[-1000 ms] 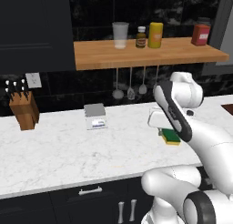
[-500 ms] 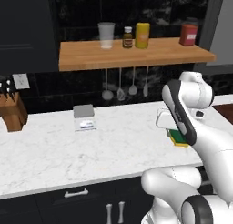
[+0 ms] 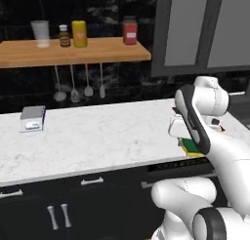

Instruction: Pick up the sponge from the counter and clean the cutting board by briefly scrubbing or pressing down on the cutting board. Once finished, release the sponge.

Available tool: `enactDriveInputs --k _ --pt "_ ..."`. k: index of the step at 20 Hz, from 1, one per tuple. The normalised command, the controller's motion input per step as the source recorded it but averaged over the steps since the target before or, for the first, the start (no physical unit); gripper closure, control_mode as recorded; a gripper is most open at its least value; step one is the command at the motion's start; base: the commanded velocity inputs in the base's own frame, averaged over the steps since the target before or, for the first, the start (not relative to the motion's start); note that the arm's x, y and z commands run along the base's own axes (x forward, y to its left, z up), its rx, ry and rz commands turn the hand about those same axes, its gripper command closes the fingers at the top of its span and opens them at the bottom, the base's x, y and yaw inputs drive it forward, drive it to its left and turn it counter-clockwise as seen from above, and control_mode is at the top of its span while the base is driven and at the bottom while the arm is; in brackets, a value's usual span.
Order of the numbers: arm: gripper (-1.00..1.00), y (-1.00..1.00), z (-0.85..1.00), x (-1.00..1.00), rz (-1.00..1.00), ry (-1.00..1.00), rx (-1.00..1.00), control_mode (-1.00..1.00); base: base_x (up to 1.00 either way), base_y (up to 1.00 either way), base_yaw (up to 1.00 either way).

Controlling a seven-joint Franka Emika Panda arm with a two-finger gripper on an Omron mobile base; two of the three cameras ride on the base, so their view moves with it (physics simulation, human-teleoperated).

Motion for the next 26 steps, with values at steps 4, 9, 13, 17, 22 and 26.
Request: enactDriveInputs --k 4,9,13,17,22,26 --pt "1.0 0.0 0.0 0.0 0.0 0.0 0.0 1.0 -0.04 -1.0 0.02" --pt "1.0 0.0 0.0 0.0 0.0 0.0 0.0 1.0 0.06 -1.0 0.04" --pt "1.0 0.0 0.0 0.0 0.0 0.0 0.0 1.0 0.61 -0.56 0.06" --pt "1.0 0.0 0.0 0.0 0.0 0.0 0.0 1.0 0.98 -0.73 0.13" --pt "1.0 0.0 0.0 0.0 0.0 0.0 0.0 1.0 1.0 -0.42 0.09" --pt "1.0 0.13 0.0 0.25 0.0 0.01 -0.03 -1.0 0.67 0.23 0.0"
